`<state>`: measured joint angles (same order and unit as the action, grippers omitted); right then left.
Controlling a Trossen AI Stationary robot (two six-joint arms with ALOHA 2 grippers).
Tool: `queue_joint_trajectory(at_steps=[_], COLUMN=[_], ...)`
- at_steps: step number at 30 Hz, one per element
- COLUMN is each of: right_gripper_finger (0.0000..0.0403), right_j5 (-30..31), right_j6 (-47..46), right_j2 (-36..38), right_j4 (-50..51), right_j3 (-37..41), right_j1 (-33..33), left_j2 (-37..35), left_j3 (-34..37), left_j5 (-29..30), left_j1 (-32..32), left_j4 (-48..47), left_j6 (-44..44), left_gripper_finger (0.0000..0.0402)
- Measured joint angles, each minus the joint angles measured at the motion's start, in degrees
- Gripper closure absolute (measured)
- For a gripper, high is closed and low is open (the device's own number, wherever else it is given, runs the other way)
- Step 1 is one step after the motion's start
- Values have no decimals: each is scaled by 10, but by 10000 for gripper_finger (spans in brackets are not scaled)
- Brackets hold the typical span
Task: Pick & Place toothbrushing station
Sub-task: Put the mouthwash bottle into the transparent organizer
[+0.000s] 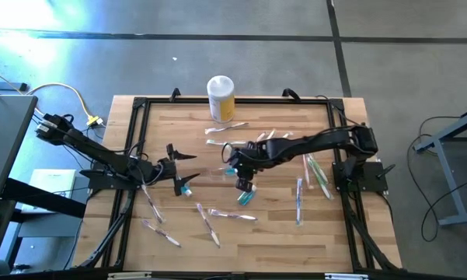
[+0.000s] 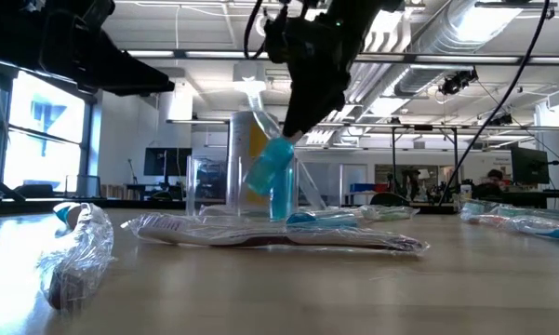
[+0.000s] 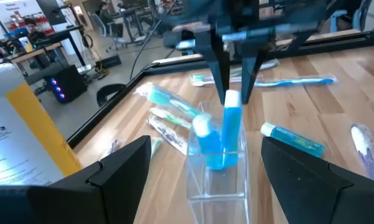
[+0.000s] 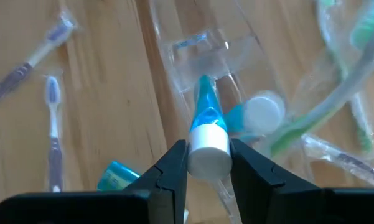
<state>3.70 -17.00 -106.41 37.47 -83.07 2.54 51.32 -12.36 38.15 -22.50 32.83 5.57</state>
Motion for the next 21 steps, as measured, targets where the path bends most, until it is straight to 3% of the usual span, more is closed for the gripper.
queue_joint_trajectory(at_steps=[7,21], right_gripper_finger=[315,271], right_j5=[-7,-7], right_j6=[-8,-12], right_j2=[-21,-29], right_j4=[-2,-33], right_j3=[0,0], right_j1=[-1,-8], left_j2=[0,0], left_j3=[0,0], left_j5=[-1,-2], left_j1=[0,0], left_j4=[0,-18], left_j6=[-2,-2], left_gripper_finger=[103,103])
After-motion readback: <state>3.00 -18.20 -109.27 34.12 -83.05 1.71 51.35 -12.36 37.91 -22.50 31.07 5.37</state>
